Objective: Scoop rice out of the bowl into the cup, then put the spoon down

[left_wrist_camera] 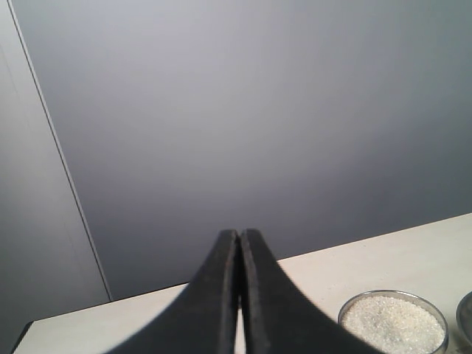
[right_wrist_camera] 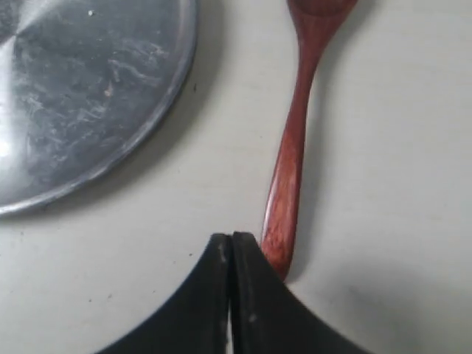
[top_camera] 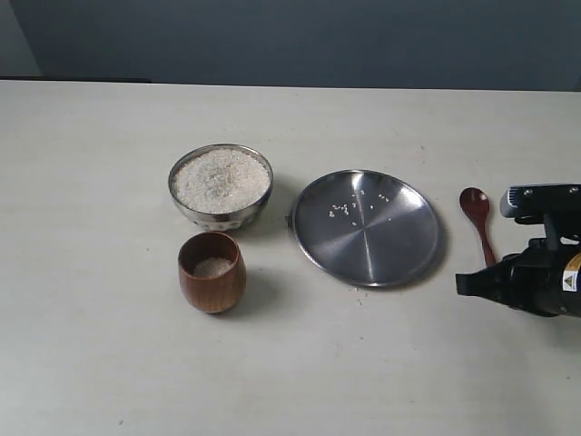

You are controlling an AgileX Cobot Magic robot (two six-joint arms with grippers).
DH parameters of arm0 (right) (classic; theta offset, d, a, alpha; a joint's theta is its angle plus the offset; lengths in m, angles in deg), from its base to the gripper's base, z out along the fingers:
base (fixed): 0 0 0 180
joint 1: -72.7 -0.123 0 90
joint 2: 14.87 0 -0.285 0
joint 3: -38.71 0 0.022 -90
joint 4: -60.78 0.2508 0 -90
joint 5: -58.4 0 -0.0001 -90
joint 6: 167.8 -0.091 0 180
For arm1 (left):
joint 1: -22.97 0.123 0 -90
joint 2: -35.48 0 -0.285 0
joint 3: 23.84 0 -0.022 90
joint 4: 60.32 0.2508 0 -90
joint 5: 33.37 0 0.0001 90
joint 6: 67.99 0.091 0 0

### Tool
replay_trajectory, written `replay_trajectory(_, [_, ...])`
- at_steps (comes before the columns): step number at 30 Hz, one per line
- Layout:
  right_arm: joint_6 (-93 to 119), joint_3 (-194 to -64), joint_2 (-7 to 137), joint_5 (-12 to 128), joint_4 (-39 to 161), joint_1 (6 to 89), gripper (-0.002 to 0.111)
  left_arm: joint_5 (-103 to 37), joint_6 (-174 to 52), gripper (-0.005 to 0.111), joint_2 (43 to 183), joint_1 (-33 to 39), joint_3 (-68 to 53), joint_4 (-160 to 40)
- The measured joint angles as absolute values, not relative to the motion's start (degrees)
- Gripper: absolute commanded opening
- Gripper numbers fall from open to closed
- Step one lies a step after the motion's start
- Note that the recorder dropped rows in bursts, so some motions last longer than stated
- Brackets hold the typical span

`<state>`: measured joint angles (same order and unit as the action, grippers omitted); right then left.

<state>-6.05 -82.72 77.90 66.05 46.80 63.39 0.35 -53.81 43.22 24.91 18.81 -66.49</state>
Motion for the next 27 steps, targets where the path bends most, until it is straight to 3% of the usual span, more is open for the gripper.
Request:
replay_trajectory(10, [5.19,-82.72,78.81,68.27,60.78,66.61,0.000,0.35,-53.81,0.000,43.22,24.91,18.81,-66.49])
replay_trajectory(19, [5.71,-82.72,83.64,69.85,61.21,66.61,0.040,0.35,-53.81,0.000,43.22,24.91,18.81,-66.49])
replay_trajectory(27, [5.80,-82.72,84.40,73.26,61.30,66.61,0.040,0.35,-53.81,0.000,43.22,24.91,18.81,-66.49])
